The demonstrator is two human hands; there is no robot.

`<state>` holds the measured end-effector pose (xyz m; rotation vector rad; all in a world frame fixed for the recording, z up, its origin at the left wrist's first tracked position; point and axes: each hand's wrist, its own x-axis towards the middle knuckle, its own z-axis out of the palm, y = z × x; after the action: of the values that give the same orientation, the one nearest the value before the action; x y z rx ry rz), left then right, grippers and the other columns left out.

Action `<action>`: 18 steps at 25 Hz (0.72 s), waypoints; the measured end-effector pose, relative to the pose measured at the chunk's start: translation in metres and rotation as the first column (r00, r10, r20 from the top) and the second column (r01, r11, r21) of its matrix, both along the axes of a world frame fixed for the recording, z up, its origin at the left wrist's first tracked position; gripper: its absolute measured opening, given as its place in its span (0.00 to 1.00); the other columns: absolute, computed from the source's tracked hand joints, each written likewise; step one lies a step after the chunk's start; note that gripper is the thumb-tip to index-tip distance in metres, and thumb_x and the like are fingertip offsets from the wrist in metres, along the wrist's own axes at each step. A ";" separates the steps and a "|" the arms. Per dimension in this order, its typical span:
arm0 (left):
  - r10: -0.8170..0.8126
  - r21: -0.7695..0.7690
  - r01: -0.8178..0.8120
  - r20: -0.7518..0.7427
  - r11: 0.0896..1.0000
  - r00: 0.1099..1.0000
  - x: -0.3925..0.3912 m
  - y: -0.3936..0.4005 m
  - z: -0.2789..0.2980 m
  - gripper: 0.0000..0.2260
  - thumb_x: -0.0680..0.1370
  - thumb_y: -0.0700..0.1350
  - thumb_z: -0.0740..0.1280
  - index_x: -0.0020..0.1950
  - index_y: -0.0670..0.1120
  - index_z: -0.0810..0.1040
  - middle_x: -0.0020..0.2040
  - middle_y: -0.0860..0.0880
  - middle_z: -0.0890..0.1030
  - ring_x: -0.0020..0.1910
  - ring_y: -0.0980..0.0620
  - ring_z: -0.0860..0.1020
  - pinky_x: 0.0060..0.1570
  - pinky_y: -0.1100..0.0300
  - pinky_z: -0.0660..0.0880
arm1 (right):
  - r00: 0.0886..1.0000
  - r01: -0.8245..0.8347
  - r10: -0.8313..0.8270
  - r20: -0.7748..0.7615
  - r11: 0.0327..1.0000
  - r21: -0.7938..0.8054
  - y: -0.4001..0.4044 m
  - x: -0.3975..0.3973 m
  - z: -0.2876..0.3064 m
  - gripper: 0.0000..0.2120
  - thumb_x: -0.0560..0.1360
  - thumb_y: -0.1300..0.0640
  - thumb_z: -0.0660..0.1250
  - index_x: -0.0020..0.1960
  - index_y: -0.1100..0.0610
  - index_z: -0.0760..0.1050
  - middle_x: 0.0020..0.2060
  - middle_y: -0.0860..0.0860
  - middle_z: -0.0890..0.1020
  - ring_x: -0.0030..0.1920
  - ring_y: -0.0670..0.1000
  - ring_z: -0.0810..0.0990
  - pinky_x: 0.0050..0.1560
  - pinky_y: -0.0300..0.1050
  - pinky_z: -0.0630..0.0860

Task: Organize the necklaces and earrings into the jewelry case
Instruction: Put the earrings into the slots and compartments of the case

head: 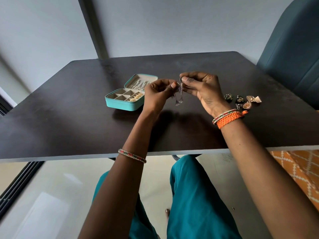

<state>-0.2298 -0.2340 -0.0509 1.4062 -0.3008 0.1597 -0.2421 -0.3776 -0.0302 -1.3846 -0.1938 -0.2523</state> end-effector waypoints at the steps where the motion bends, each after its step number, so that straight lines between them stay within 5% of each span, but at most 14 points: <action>1: 0.017 -0.001 -0.017 -0.002 1.000 1.000 -0.001 0.000 0.000 0.05 0.76 0.34 0.68 0.42 0.43 0.80 0.30 0.54 0.81 0.31 0.59 0.76 0.36 0.67 0.74 | 1.000 0.006 -0.006 -0.007 1.000 -0.026 -0.001 -0.001 0.000 0.05 0.73 0.67 0.69 0.44 0.59 0.81 0.36 0.48 0.85 0.39 0.47 0.83 0.43 0.43 0.80; 5: -0.004 -0.018 0.002 -0.075 1.000 0.997 -0.005 0.001 0.001 0.04 0.76 0.35 0.68 0.42 0.41 0.80 0.29 0.51 0.79 0.29 0.56 0.74 0.35 0.65 0.74 | 0.999 -0.021 0.016 -0.031 0.983 -0.182 -0.003 -0.005 0.000 0.03 0.72 0.63 0.70 0.45 0.57 0.82 0.33 0.48 0.84 0.36 0.47 0.81 0.35 0.39 0.77; 9: -0.006 0.055 0.014 -0.146 0.998 0.989 -0.011 -0.001 0.006 0.05 0.75 0.36 0.70 0.39 0.43 0.80 0.31 0.52 0.80 0.31 0.58 0.75 0.37 0.65 0.76 | 1.000 -0.011 0.006 -0.029 0.982 -0.189 -0.007 -0.005 0.002 0.03 0.70 0.62 0.71 0.42 0.56 0.82 0.36 0.48 0.85 0.41 0.48 0.83 0.39 0.40 0.77; 15: 0.070 0.182 -0.055 -0.077 0.982 0.995 -0.012 0.001 0.010 0.08 0.76 0.41 0.68 0.38 0.50 0.78 0.31 0.57 0.81 0.32 0.66 0.76 0.36 0.67 0.70 | 1.000 0.017 -0.021 -0.023 0.988 -0.155 -0.009 -0.006 0.005 0.05 0.65 0.59 0.70 0.33 0.52 0.83 0.35 0.47 0.85 0.41 0.46 0.81 0.43 0.41 0.74; 18: 0.097 0.161 -0.094 -0.013 0.982 0.995 -0.015 -0.001 0.012 0.10 0.77 0.37 0.66 0.37 0.47 0.76 0.33 0.53 0.79 0.29 0.67 0.74 0.32 0.72 0.68 | 0.998 0.060 -0.064 -0.011 0.972 -0.226 -0.009 -0.006 0.005 0.04 0.64 0.58 0.69 0.31 0.52 0.82 0.32 0.46 0.84 0.39 0.46 0.80 0.40 0.38 0.71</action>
<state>-0.2447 -0.2346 -0.0388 1.5823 -0.2328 0.2035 -0.2477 -0.3863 -0.0253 -1.6201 -0.1677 -0.2757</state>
